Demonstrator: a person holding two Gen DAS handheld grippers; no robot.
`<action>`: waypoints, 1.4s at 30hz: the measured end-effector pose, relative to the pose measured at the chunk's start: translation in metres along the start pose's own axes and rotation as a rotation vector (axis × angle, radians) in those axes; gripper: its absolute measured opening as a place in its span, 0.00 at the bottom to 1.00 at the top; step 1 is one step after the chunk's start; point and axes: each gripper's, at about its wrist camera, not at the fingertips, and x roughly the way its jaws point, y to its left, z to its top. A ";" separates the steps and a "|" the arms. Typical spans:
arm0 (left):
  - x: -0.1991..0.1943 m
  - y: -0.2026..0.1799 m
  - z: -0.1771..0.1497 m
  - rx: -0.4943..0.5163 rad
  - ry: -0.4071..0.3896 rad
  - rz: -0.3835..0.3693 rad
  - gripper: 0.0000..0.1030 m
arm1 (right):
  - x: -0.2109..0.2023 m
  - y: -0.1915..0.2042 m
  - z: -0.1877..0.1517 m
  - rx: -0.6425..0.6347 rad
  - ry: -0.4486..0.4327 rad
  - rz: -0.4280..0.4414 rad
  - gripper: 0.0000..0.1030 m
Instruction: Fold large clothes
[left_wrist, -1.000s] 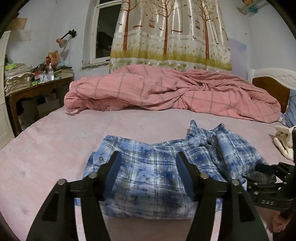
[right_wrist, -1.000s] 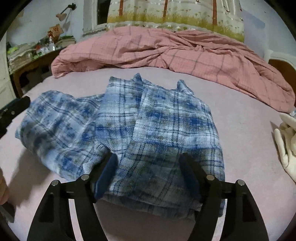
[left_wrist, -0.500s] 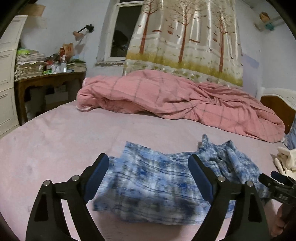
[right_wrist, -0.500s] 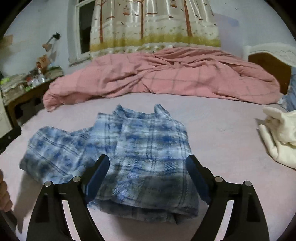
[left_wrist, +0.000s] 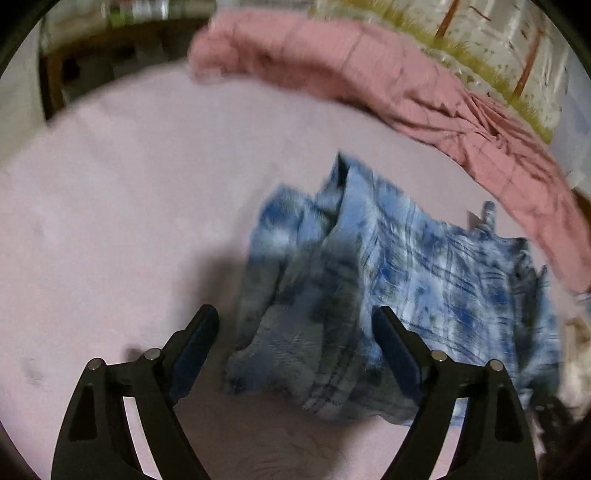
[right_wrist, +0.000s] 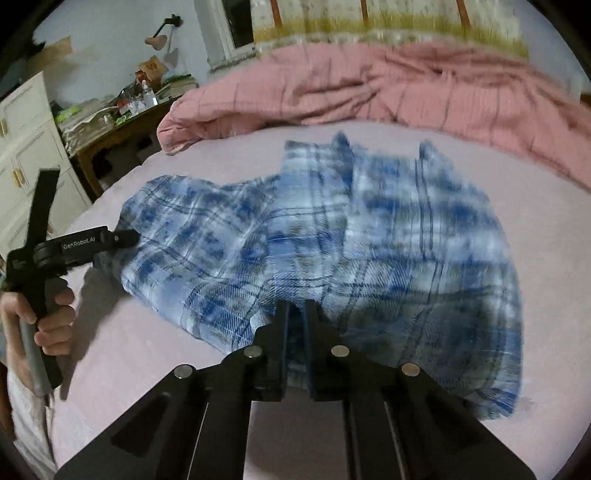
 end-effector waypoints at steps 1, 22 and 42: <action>0.000 0.005 0.001 -0.003 0.002 -0.024 0.82 | -0.001 -0.003 0.001 0.015 0.000 0.015 0.08; -0.110 -0.078 -0.037 0.319 -0.483 -0.207 0.14 | -0.007 -0.016 0.005 0.070 -0.010 0.139 0.08; -0.110 -0.287 -0.089 0.606 -0.435 -0.368 0.12 | -0.123 -0.179 0.024 0.567 -0.297 -0.217 0.15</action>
